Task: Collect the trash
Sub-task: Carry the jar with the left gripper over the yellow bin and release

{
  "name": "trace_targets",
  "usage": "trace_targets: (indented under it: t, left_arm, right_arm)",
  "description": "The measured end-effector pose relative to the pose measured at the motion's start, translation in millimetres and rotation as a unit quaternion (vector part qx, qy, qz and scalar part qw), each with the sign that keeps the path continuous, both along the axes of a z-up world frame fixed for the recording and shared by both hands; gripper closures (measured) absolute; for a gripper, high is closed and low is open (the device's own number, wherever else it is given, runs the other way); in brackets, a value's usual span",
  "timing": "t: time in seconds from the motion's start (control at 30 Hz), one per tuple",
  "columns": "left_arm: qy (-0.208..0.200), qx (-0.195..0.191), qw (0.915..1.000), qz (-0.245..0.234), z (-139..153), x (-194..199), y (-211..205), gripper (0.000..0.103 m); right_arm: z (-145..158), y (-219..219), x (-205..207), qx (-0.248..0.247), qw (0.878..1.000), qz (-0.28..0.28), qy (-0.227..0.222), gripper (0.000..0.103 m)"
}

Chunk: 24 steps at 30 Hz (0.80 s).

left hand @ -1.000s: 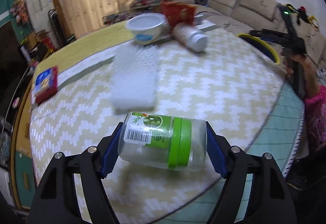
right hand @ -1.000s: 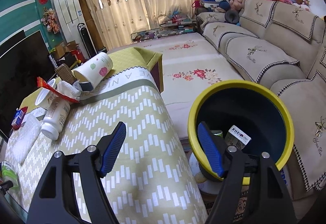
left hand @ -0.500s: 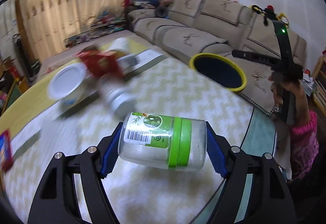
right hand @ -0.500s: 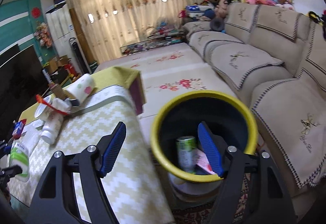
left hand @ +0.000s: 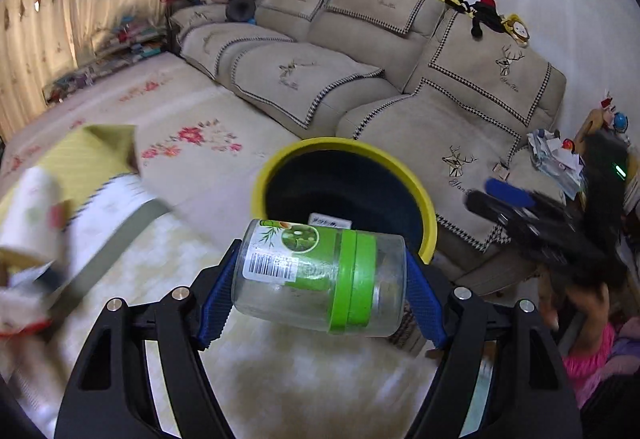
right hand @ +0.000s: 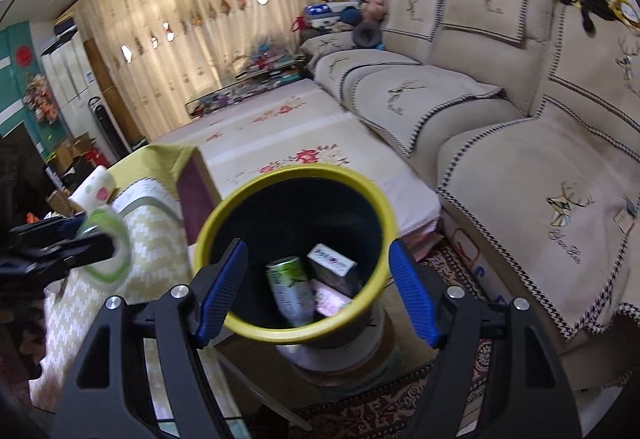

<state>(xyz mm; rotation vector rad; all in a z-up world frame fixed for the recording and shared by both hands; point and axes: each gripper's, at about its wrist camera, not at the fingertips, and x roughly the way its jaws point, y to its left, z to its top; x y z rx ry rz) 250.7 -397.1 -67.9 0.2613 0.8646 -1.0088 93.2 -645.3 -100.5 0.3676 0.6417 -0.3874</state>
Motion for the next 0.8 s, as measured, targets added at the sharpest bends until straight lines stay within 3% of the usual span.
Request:
trace_targets:
  t: [0.4,0.5,0.63,0.8]
  left_arm:
    - [0.046,0.024,0.9986,-0.003,-46,20,-112,0.029]
    - [0.043,0.018,0.9989,0.0,-48,18,-119,0.02]
    - [0.03,0.002,0.9994,0.018,-32,14,-95,0.018]
    - [-0.03,-0.039,0.9978,0.045,6,-11,-34,0.013]
  right_arm:
    - [0,-34,-25,0.003,0.999,-0.042,-0.003,0.033]
    - [1,-33,-27,0.003,0.999,-0.043,-0.003,0.031]
    - [5,-30,-30,0.002,0.999,-0.041,-0.007,0.031]
    - [6,-22,-26,0.003,0.999,-0.033,-0.011,0.03]
